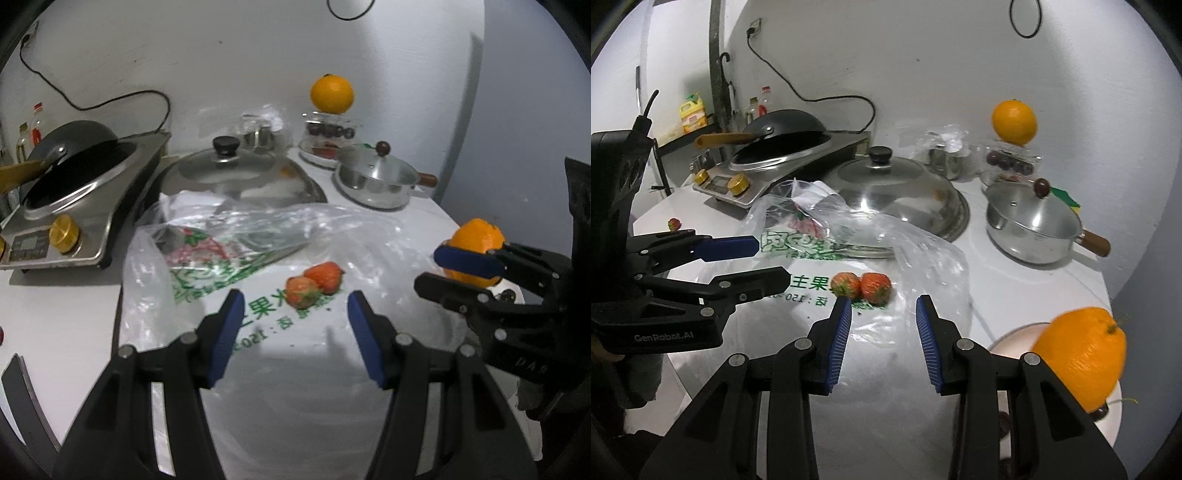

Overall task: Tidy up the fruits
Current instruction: 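Move both open grippers back over the bag toward the strawberries, then close the right gripper on a red strawberry and lift it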

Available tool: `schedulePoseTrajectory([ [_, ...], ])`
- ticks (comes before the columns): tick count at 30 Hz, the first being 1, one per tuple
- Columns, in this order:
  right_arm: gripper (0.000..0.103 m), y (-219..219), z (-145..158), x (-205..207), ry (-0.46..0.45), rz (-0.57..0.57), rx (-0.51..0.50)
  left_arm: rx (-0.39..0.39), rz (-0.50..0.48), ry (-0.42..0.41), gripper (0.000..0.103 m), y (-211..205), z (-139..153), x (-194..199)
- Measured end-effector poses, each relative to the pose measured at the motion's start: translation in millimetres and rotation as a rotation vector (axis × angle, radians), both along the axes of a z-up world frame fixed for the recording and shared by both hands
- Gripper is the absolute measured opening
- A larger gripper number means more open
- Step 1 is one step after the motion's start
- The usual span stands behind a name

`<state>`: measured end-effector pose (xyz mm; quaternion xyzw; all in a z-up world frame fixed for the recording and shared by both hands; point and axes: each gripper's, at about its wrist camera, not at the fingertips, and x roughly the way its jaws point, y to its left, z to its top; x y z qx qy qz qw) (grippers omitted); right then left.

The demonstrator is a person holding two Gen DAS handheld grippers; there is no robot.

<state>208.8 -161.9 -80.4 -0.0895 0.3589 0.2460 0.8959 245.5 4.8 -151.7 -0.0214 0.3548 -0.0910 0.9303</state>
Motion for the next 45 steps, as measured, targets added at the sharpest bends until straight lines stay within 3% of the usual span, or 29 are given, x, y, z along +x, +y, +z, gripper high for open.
schedulePoseTrajectory([
  [16,0.039,41,-33,46,0.081,0.068,-0.033,-0.04,0.05,0.051,0.06,30,-22,34],
  [20,0.051,42,-41,58,0.1,0.066,-0.055,-0.049,0.051,0.065,0.06,32,-27,43],
  [26,0.052,46,-51,71,0.125,0.079,-0.097,-0.062,0.048,0.085,0.061,31,-34,53],
  [28,0.052,47,-57,75,0.143,0.084,-0.115,-0.068,0.046,0.089,0.068,30,-36,56],
  [45,0.051,47,-63,87,0.185,0.067,-0.191,-0.099,0.051,0.114,0.069,36,-51,68],
])
